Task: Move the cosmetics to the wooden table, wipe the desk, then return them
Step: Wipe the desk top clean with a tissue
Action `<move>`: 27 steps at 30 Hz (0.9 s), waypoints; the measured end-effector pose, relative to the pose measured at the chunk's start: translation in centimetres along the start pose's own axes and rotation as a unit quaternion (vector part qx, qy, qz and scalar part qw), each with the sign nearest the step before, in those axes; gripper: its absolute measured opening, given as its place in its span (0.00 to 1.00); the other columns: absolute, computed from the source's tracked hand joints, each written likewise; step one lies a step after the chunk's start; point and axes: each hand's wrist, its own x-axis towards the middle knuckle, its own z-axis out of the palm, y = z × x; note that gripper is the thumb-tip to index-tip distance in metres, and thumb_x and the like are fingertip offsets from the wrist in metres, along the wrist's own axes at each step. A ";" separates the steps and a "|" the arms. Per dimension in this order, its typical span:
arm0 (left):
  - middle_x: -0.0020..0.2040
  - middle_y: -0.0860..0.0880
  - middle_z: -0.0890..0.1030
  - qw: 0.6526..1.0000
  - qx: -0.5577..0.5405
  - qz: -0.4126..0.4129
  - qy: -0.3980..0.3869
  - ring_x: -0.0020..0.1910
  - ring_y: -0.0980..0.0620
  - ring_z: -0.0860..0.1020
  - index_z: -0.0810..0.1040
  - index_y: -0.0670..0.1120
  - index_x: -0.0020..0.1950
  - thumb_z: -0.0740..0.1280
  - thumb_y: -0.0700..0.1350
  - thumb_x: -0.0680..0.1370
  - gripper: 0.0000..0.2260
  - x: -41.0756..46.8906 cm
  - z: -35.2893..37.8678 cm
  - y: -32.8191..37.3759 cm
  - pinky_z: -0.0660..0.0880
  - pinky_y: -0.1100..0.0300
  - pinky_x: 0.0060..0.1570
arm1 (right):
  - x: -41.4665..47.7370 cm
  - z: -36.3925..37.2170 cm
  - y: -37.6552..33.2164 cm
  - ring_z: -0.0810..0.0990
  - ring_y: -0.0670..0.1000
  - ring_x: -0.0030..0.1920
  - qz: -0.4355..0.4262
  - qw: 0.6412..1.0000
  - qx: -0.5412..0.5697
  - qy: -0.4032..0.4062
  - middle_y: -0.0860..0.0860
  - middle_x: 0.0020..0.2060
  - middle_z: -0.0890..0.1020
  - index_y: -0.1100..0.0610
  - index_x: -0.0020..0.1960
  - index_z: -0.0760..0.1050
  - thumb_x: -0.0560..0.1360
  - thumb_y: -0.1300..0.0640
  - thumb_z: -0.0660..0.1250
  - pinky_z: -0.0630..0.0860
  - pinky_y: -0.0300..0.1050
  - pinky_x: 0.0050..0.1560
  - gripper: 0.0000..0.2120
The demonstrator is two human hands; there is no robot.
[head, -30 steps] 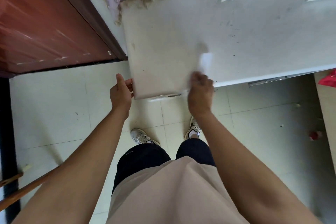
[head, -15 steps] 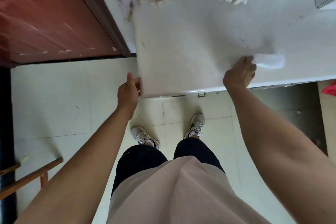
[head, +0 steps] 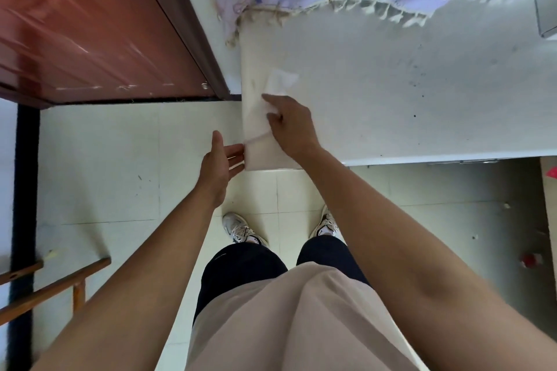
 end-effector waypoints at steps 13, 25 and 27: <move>0.45 0.49 0.86 0.999 -0.030 -0.009 -0.010 0.48 0.52 0.83 0.82 0.44 0.49 0.48 0.62 0.83 0.29 0.2 -0.2 -0.5 0.77 0.56 0.53 | 0.3 0.7 1.9 0.72 0.60 0.60 0.017 0.983 -0.179 0.030 0.56 0.63 0.75 0.59 0.64 0.78 0.80 0.62 0.61 0.71 0.49 0.59 0.15; 0.49 0.45 0.85 0.999 0.036 -0.022 -0.021 0.50 0.48 0.83 0.83 0.42 0.50 0.48 0.61 0.83 0.30 0.2 -0.8 -0.6 0.79 0.51 0.54 | -3.8 -2.5 6.0 0.77 0.59 0.56 -0.039 0.985 -0.158 0.064 0.53 0.58 0.83 0.56 0.59 0.83 0.78 0.64 0.65 0.73 0.49 0.58 0.13; 0.50 0.44 0.85 0.999 0.042 -0.022 -0.027 0.50 0.47 0.83 0.83 0.42 0.50 0.48 0.61 0.83 0.31 0.5 -0.9 -0.5 0.79 0.51 0.53 | -6.4 -3.3 7.6 0.76 0.61 0.54 0.107 0.970 -0.134 0.174 0.59 0.56 0.80 0.56 0.63 0.80 0.80 0.59 0.64 0.72 0.50 0.57 0.14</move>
